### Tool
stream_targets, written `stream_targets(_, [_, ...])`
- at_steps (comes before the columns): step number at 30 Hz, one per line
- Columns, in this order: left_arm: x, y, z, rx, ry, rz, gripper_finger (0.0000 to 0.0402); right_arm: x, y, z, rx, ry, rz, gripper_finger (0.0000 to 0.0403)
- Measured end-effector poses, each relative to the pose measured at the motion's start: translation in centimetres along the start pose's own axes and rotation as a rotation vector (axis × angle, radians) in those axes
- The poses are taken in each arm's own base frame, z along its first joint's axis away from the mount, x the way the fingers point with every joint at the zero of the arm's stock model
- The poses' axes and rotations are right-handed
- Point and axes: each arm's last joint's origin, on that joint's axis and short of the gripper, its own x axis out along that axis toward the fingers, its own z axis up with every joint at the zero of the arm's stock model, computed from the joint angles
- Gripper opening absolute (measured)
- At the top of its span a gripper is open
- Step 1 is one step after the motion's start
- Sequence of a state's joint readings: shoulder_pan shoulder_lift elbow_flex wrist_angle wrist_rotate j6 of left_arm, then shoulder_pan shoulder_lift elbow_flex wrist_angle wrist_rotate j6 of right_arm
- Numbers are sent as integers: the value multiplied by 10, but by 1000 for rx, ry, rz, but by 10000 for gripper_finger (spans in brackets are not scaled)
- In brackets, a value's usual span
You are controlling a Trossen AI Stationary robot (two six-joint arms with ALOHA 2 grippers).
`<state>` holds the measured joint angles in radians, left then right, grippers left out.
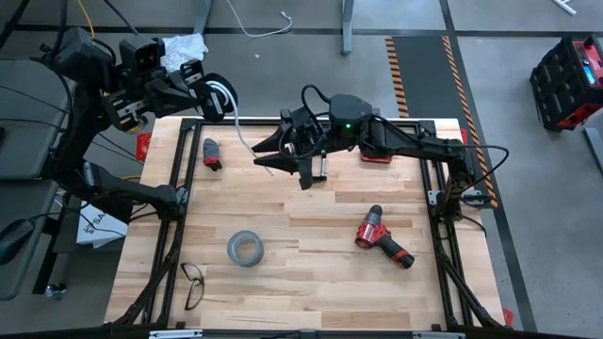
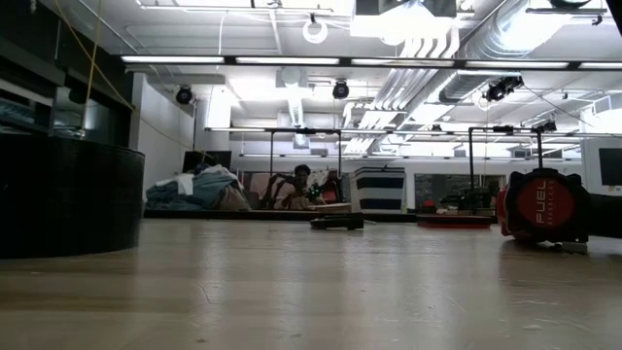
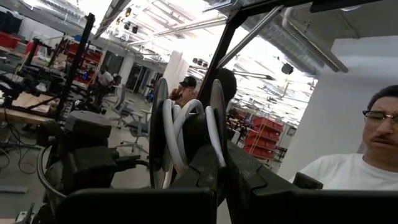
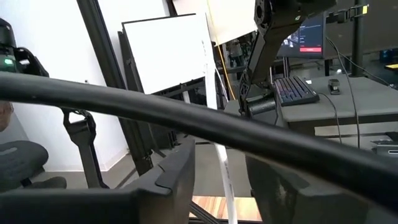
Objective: Coil cords
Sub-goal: Coil the white wire
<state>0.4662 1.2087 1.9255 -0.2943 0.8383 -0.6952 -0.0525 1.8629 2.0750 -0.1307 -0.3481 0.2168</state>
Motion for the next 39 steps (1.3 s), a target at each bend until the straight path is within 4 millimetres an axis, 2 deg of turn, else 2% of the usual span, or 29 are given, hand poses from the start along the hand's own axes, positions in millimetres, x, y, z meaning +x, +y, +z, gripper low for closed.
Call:
stream_targets(5, [0, 0, 0, 1, 1, -2, 1, 0, 0, 0, -16, -3, 1, 99])
stream_targets(9, [0, 0, 0, 0, -1, 0, 1, 1, 3, 0, -21, -4, 9, 27])
stream_targets(11, [1, 1, 0, -4, -2, 3, 1, 2, 6, -1, -42, -4, 16, 10])
stream_targets(16, [6, 9, -1, -58, -6, 24, 1, 6, 19, -1, -91, -29, 26, 3])
stream_targets(20, [15, 16, -5, -141, -14, 46, 1, 13, 27, -5, -156, -55, -39, 2])
stream_targets(27, [42, 28, -18, -292, 10, 46, 1, 37, 15, -25, -129, -120, -57, 1])
stream_targets(32, [53, 22, -30, -375, 109, -19, 1, 36, 9, -22, -139, -159, -80, 1])
stream_targets(39, [54, 15, -48, -431, 206, 55, 1, 35, 10, -16, -156, -209, -57, 0])
